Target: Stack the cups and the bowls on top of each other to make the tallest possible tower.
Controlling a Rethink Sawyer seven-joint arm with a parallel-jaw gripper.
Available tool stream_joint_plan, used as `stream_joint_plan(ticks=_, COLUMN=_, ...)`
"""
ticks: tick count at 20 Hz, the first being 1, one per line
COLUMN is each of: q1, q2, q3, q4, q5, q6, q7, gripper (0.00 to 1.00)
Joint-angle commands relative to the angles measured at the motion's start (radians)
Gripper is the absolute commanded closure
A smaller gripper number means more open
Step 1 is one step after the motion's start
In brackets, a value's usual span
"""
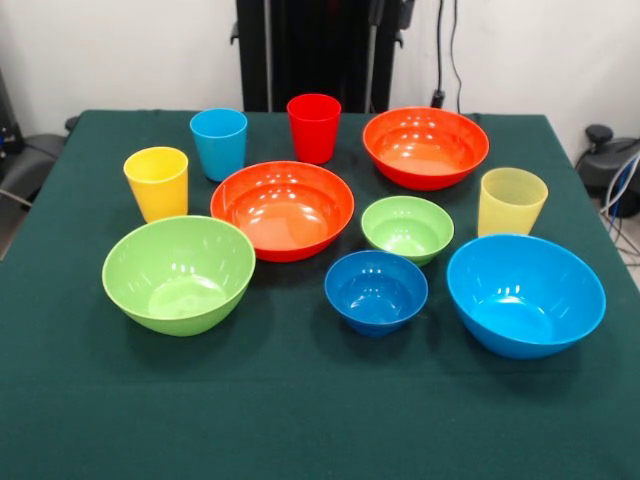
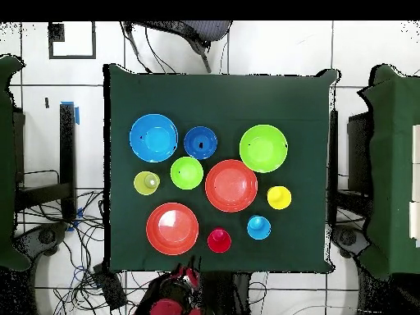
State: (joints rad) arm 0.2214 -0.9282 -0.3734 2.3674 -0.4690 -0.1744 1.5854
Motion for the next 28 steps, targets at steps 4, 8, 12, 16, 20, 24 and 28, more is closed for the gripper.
stream_joint_plan(ticks=4, q1=-0.033, q2=0.151, q3=0.009, q4=-0.075, q5=-0.031, q6=-0.112, q7=0.127, gripper=0.00)
stream_joint_plan(ticks=8, q1=-0.050, q2=0.144, q3=0.028, q4=-0.083, q5=-0.029, q6=-0.095, q7=0.119, gripper=0.00)
stream_joint_plan(ticks=12, q1=-0.059, q2=0.140, q3=0.039, q4=-0.086, q5=-0.027, q6=-0.085, q7=0.116, gripper=0.00)
stream_joint_plan(ticks=16, q1=-0.059, q2=0.143, q3=0.037, q4=-0.088, q5=-0.026, q6=-0.089, q7=0.115, gripper=0.00)
stream_joint_plan(ticks=20, q1=-0.063, q2=0.141, q3=0.039, q4=-0.087, q5=-0.030, q6=-0.088, q7=0.115, gripper=0.00)
stream_joint_plan(ticks=24, q1=-0.070, q2=0.133, q3=0.042, q4=-0.085, q5=-0.034, q6=-0.085, q7=0.114, gripper=0.00)
stream_joint_plan(ticks=28, q1=-0.069, q2=0.143, q3=0.038, q4=-0.085, q5=-0.034, q6=-0.095, q7=0.114, gripper=0.00)
